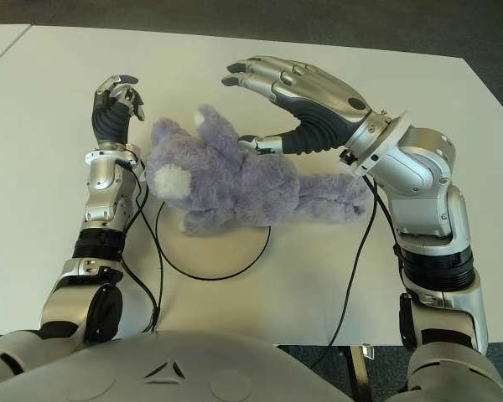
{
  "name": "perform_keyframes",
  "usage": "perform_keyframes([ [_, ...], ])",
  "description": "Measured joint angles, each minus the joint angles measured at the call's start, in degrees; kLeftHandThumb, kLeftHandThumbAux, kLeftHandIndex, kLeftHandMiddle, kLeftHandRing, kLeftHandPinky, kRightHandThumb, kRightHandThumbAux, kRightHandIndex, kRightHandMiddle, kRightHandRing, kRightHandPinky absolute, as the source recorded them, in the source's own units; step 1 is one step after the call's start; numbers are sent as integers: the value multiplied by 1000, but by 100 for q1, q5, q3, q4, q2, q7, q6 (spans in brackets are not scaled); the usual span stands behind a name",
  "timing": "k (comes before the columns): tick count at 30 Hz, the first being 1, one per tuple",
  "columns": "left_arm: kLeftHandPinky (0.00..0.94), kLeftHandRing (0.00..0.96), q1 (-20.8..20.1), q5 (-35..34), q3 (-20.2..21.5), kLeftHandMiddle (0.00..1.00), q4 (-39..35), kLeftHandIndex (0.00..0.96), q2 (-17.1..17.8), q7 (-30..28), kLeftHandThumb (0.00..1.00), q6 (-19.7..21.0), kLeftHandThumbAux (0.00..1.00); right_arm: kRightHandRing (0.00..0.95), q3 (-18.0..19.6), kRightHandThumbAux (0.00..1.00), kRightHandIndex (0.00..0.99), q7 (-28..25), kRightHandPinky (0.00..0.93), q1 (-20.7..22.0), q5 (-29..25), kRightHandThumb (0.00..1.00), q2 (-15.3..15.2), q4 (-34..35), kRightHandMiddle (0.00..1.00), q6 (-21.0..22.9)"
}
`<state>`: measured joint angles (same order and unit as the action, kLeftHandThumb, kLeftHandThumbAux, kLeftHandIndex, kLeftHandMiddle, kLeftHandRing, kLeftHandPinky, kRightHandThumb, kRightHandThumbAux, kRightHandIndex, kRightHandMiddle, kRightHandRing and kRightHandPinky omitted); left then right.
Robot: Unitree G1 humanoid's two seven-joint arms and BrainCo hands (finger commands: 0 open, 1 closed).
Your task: Put the doll into the plate.
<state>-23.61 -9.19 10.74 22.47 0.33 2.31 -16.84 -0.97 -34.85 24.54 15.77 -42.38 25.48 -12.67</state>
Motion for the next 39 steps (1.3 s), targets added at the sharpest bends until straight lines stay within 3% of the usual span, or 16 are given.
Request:
perform_keyframes([
  [39,768,794,-1,2,17,801,0,446,3,-2,718,-2,698,0,-9,237,0,0,40,10,12,372,4,0,0,2],
])
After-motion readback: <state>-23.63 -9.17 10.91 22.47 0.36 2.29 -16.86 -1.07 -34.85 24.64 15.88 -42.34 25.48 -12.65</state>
